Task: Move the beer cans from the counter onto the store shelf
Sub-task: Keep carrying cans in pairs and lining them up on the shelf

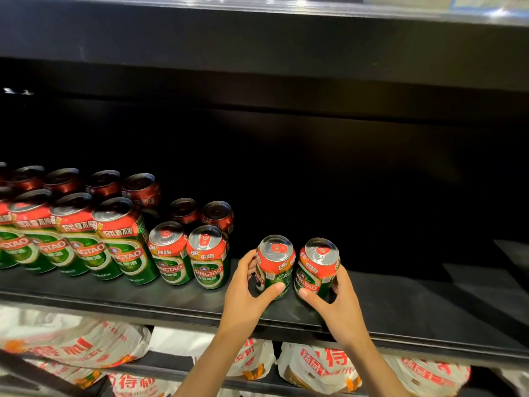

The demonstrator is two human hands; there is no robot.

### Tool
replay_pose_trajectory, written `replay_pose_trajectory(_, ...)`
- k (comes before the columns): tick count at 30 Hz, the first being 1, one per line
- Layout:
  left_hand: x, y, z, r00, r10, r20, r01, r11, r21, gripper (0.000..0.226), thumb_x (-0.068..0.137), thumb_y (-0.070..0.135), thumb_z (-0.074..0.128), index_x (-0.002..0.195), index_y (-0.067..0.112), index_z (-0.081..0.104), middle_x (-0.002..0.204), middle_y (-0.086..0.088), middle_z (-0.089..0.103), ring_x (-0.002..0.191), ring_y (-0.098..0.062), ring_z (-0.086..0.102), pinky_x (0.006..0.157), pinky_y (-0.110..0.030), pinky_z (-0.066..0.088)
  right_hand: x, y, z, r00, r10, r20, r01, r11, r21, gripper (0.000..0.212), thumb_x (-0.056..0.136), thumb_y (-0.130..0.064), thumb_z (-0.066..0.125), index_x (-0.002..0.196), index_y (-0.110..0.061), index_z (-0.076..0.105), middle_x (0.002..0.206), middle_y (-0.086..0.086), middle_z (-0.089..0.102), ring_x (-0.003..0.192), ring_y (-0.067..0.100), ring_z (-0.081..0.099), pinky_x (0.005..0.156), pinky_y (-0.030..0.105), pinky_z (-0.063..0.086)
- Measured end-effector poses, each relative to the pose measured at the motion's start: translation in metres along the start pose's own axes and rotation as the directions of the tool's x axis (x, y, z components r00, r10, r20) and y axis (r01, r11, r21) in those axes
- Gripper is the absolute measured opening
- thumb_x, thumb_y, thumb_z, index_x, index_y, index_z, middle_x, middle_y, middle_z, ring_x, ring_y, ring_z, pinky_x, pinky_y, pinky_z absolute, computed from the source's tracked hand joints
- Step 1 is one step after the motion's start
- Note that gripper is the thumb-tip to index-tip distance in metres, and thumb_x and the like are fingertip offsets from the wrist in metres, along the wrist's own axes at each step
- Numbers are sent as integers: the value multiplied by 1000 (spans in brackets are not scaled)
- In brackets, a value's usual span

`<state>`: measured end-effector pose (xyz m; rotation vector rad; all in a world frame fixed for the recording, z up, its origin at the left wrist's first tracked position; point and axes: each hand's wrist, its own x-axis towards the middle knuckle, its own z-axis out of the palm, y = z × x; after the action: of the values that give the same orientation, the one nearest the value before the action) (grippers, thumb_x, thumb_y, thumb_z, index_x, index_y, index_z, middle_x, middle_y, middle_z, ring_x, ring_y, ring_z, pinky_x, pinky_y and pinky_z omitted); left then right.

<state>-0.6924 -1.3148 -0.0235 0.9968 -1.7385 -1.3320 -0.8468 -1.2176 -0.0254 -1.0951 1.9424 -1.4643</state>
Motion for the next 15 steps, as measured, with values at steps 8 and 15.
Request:
replay_pose_trajectory(8,1,0,4,997,62,-36,-60,997,56,71,76,28,76,136,34,38,119,19,47,111,18,42,83,2,35,0,-2,-1,1000,-7,2,7,1000,-9,77,75,-23,76,132,-42,28,121,-34,43,108,-23,44,78,-4,37)
replay_pose_trajectory(15,0,2,5,994,67,-91,-63,997,51,67,71,26,80,121,45,40,119,22,47,109,18,44,83,1,37,0,-1,-1,1000,0,1,0,1000,-30,76,76,-22,76,129,-46,27,118,-37,41,106,-25,42,77,-5,36)
